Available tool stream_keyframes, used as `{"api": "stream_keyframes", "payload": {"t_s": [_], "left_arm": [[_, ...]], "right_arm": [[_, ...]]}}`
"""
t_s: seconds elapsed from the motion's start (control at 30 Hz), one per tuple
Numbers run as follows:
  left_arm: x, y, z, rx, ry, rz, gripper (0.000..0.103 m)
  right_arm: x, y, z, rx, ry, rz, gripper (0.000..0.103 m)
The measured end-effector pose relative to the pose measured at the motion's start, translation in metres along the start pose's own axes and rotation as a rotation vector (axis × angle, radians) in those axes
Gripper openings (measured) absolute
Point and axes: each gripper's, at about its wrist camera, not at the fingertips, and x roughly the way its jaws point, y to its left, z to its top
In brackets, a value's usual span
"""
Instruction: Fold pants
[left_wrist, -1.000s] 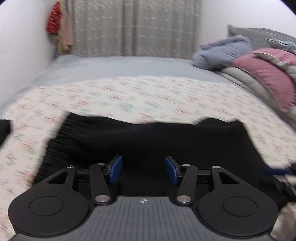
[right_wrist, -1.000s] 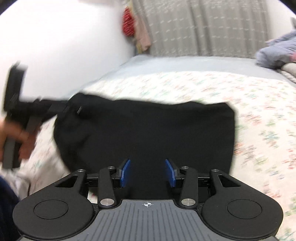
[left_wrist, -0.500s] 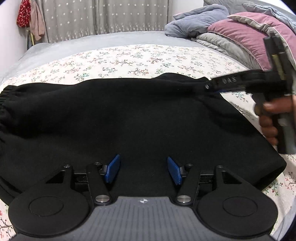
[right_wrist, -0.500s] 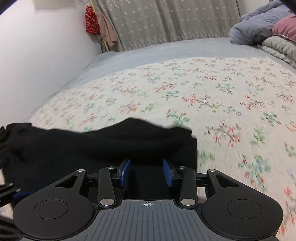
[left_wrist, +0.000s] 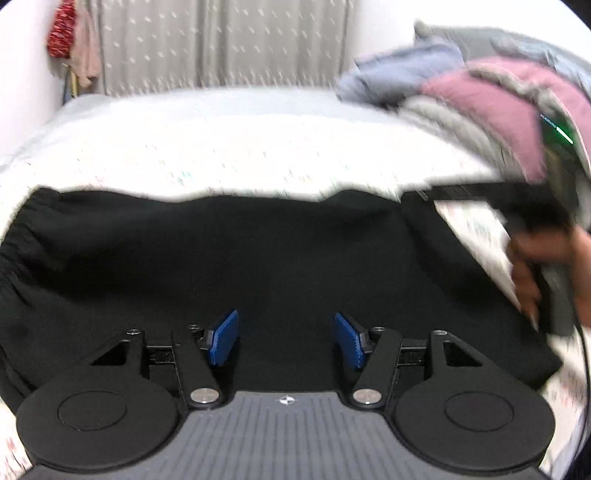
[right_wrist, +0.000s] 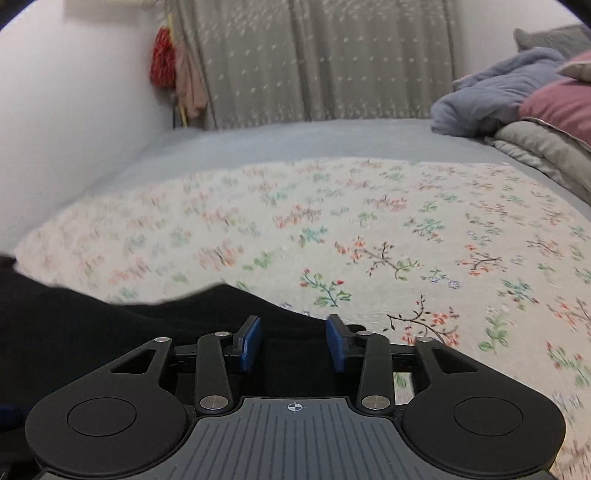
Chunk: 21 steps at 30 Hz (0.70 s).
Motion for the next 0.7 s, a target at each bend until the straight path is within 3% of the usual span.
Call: {"api": "stream_keyframes", "payload": {"t_s": [0.17,0.3,0.37,0.47,0.6,0.7], "left_arm": [[0.015,0.027,0.026,-0.099,-0.054,0.021,0.060],[0.052,0.034,0.032,-0.158,0.032,0.047,0.060],[0.062,0.026,0.026,-0.121,0.054,0.077,0.061],[0.061,0.015,0.031,-0.095,0.077,0.116,0.061],[0.053,0.025,0.030,-0.133,0.082,0.098,0.060],[0.042,0.019,0.022,-0.104,0.079,0.091,0.060]], "right_arm": [[-0.044,0.020,-0.013,-0.009,0.000,0.078,0.041],[-0.042,0.040,-0.035,-0.091,0.097,0.065,0.041],[-0.030,0.040,-0.048,-0.102,0.179,0.035,0.041],[-0.034,0.034,-0.054,-0.084,0.177,0.039,0.041],[-0.058,0.039,-0.063,-0.101,0.172,0.025,0.041],[-0.075,0.047,-0.076,-0.145,0.192,0.032,0.044]]}}
